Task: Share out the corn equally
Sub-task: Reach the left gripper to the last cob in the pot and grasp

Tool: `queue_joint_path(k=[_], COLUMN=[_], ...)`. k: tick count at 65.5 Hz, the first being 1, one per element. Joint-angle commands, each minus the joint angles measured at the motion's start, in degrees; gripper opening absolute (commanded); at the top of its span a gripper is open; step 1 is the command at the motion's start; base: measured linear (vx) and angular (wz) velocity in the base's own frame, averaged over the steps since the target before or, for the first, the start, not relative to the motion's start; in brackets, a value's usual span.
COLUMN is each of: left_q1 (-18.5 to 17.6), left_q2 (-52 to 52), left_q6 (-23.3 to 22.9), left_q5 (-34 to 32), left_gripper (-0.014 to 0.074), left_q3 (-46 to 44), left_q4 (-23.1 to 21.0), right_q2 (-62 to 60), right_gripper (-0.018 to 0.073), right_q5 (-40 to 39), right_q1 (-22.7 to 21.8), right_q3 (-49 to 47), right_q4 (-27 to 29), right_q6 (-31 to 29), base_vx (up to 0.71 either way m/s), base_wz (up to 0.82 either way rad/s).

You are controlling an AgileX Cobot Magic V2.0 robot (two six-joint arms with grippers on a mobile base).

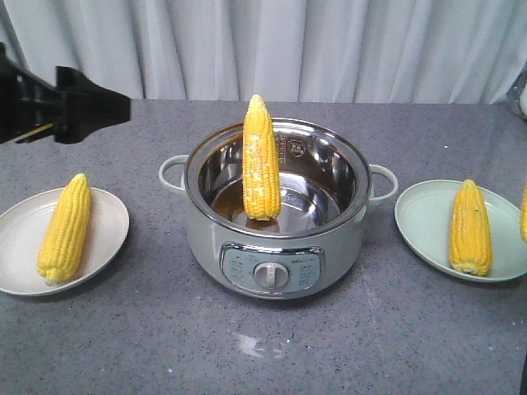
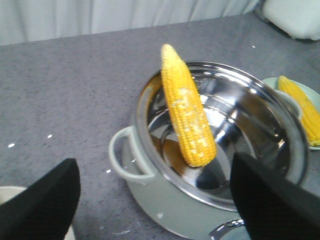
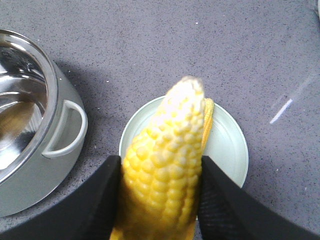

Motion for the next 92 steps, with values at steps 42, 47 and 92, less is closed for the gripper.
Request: queue_joint_path(k=[42, 47, 92], left_q1=[-21.34, -22.22, -23.19], left_q2=[29.05, 30.31, 36.19], left_q6=[-29.12, -35.08, -42.43], left_q5=[-11.20, -11.20, -15.24], left_gripper=[0.0590, 0.0590, 0.0590], left_q3=[-19.32, -19.80, -19.91], left_q4=[24.31, 30.56, 38.24], right_q2=[-1.39, -1.39, -1.39], right_gripper=[0.0080, 0.0080, 0.0080], right_q5=[-3.42, -3.42, -3.43], right_q1=[-0.35, -0.35, -0.35], right_q3=[-1.37, -1.37, -1.37], right_q4=[0.62, 0.62, 1.09], right_q6=[-0.14, -0.14, -0.09], base_vx=[0.00, 0.00, 0.00], base_wz=[0.00, 0.00, 0.00])
